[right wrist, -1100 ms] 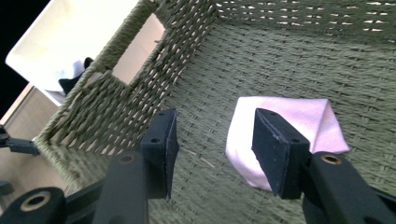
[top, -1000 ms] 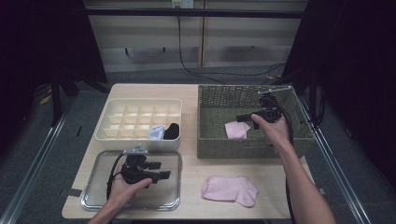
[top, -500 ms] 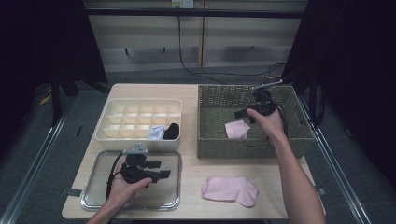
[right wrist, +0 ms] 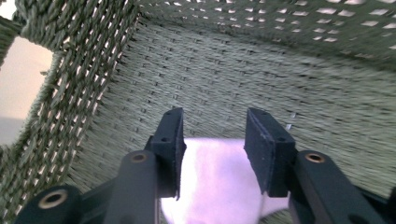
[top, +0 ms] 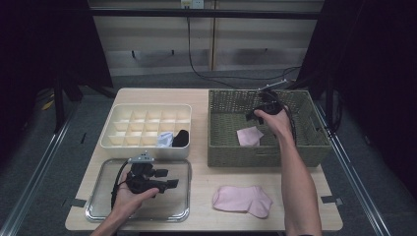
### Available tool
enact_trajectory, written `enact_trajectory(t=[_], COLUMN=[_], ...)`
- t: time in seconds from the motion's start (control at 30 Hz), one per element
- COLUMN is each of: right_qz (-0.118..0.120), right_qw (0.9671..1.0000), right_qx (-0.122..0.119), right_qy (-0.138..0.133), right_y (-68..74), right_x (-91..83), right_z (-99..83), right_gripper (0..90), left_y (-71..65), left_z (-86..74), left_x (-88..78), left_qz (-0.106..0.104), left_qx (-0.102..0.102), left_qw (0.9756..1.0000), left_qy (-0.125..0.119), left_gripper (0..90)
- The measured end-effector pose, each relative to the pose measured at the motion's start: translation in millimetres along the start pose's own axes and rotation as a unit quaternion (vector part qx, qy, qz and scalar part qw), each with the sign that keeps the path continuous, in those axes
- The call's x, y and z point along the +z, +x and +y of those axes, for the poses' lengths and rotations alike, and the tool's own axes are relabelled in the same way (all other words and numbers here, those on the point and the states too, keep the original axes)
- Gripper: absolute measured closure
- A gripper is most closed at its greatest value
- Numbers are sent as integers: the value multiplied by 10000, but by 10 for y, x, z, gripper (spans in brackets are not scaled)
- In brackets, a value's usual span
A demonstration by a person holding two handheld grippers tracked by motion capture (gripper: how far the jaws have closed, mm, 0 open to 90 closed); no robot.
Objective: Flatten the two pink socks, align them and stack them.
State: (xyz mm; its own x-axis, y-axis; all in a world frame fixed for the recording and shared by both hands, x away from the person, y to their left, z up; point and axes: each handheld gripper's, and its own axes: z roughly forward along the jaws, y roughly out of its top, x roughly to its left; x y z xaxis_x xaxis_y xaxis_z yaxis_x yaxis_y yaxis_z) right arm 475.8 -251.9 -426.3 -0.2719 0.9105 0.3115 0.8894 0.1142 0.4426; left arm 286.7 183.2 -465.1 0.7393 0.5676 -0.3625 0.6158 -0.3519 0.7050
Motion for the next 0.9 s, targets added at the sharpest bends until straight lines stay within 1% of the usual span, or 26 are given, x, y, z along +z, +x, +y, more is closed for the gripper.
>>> enact_trajectory(t=[0.07,0.1,0.13,0.27,0.33,0.4,0.47,0.57,0.6,0.63,0.7,0.77,0.87,0.9], right_qz=[-126,-95,-97,-108,-168,-241,-258,-265,-283,-317,-363,-394,-412,-409], right_qw=[9998,9997,9996,9992,9989,9986,9985,9981,9979,9977,9976,9973,9962,9959], right_qx=[-36,26,96,181,253,237,228,272,330,322,300,251,254,222], right_qy=[177,221,247,328,354,404,436,482,487,510,508,562,729,771], right_y=[-16,-31,-43,-66,-75,-83,-89,-107,-117,-116,-117,-126,-127,-122], right_x=[68,99,123,187,212,240,254,267,280,286,302,328,378,391], right_z=[-11,-19,-27,-39,-45,-56,-56,-58,-60,-59,-59,-62,-70,-74], right_gripper=[580,575,569,543,514,517,494,462,450,456,442,435,424,434], left_y=[-1,-1,0,14,12,7,10,13,13,15,31,40,35,29], left_z=[-1,-2,-1,-3,-3,-3,-4,-6,-7,-8,-8,-10,-12,-13], left_x=[-4,-10,-15,-29,-29,-27,-26,-24,-26,-35,-50,-59,-56,-52], left_qz=[4,-3,7,-1,-3,-24,-16,-8,14,56,31,18,0,-17], left_qx=[-3,-13,-8,-8,-5,2,10,-12,-20,-47,-92,-108,-69,-77], left_qw=[10000,10000,10000,10000,10000,10000,10000,10000,10000,9999,9999,9999,9999,9999], left_qy=[-9,-28,-35,-24,-22,-29,-11,-14,-41,-86,-128,-116,-104,-101], left_gripper=[344,344,344,343,343,342,342,340,340,341,341,340,339,338])
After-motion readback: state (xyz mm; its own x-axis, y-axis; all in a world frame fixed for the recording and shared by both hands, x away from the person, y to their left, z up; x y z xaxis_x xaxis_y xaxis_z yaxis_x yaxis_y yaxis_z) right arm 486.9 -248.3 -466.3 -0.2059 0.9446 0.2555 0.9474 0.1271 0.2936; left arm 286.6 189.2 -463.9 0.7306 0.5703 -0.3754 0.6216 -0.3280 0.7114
